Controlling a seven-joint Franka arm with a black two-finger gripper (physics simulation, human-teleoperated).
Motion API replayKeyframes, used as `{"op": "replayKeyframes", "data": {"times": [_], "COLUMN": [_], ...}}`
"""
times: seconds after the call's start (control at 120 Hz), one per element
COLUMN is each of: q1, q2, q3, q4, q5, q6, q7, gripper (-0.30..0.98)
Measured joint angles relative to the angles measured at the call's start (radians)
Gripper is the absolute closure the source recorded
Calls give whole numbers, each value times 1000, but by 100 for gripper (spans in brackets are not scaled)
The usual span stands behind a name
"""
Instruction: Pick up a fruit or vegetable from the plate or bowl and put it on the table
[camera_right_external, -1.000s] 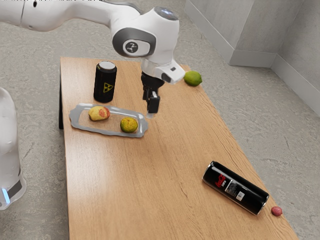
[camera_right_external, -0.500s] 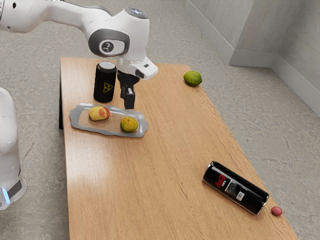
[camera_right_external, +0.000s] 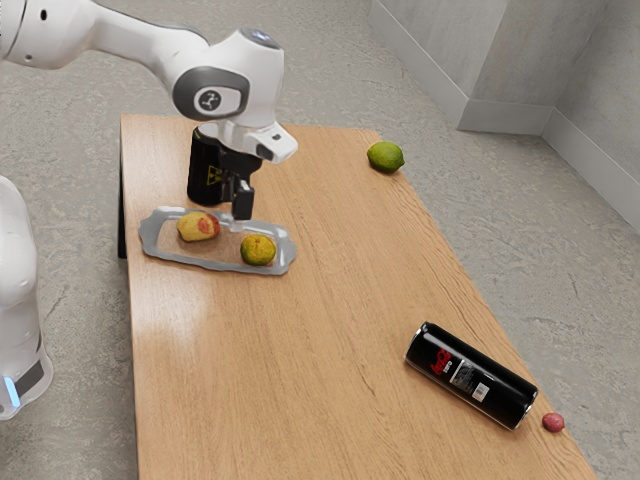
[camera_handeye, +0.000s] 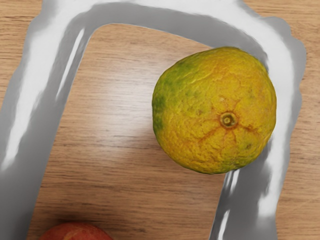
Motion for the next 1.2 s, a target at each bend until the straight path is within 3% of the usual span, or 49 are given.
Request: {"op": "replayKeyframes", "data": {"times": [0.567,1.2], "q1": [-13,-14], "q2": [139,211], "q3": [-20,-57], "q4": [41,38], "q5": [-20,-52], "q6": [90,137], "q7": [22,28], "gripper": [0,0]}}
